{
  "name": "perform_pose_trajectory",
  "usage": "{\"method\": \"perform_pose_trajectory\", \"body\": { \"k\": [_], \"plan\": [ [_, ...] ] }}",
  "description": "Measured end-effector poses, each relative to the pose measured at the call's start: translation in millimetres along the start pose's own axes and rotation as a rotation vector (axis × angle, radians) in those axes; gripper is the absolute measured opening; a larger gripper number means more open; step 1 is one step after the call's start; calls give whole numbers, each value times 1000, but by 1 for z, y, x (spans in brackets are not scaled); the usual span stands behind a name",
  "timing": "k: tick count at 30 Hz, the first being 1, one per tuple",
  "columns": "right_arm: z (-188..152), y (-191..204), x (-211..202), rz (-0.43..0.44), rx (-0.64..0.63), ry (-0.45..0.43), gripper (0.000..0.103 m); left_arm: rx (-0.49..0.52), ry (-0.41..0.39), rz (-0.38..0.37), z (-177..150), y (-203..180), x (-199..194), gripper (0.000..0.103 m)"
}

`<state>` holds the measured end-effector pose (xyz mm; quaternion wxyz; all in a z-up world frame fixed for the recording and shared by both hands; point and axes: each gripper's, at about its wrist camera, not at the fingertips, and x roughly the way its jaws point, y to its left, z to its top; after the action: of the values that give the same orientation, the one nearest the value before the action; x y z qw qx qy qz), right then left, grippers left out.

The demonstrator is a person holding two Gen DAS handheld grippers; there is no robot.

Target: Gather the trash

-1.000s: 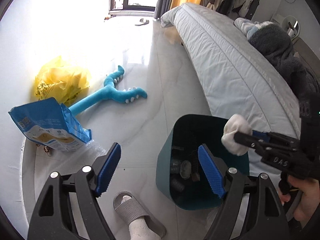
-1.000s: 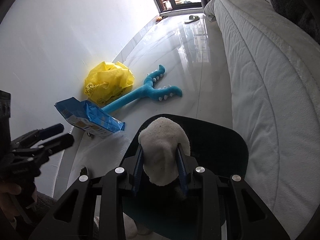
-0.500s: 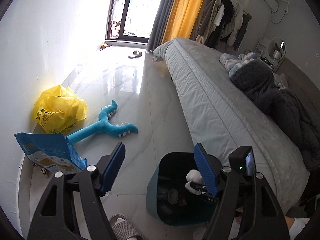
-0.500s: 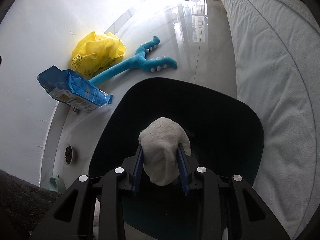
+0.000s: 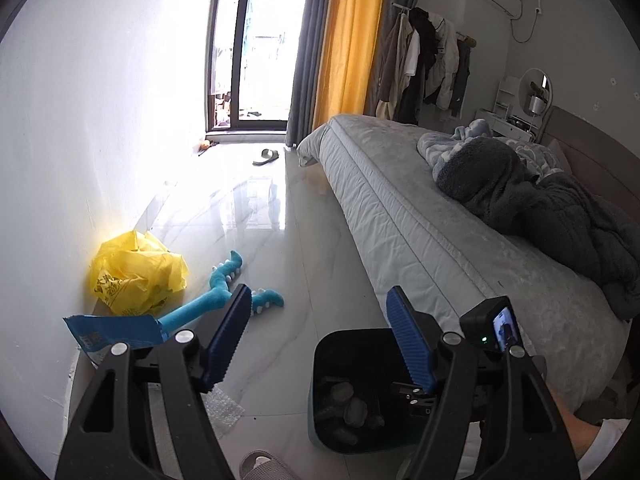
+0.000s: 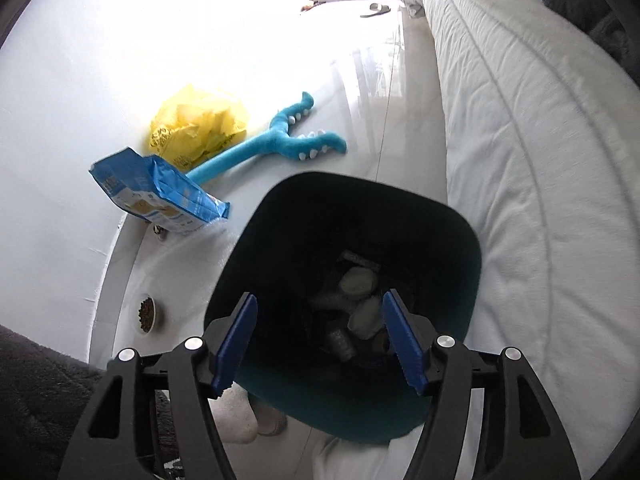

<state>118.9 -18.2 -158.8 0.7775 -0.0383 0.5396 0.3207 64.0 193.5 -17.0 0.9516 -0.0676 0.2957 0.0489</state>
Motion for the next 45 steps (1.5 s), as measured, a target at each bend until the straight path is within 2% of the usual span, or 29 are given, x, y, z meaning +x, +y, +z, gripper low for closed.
{"method": "perform_pose_trajectory", "body": {
  "k": [5,9,14,20,24,28,34,40,45],
  "plan": [
    [-8,2,-75,3,15,-161,71,-15,-21,-6,-7,-17,-27,76],
    [-26,-4,-130,-55,-9,-264,74,-10,-47,12,-14,-31,-47,82],
    [-50,-24,-192,-118,24,-390,77,2,-88,14,-16,-52,-70,90],
    [-80,-49,-258,-217,70,-545,87,22,-124,13,-17,-78,-85,97],
    [-103,-63,-294,-270,86,-618,93,38,-144,2,-16,-94,-96,99],
    [-132,-78,-326,-327,106,-676,99,69,-153,-34,-19,-109,-101,99],
    [-177,-102,-354,-438,145,-711,100,90,-189,-33,-24,-124,-103,100],
    [-211,-127,-362,-454,211,-720,100,114,-167,-65,-37,-134,-95,100],
    [-217,-140,-353,-413,234,-664,100,153,-141,-53,-52,-141,-89,100]
  ]
}}
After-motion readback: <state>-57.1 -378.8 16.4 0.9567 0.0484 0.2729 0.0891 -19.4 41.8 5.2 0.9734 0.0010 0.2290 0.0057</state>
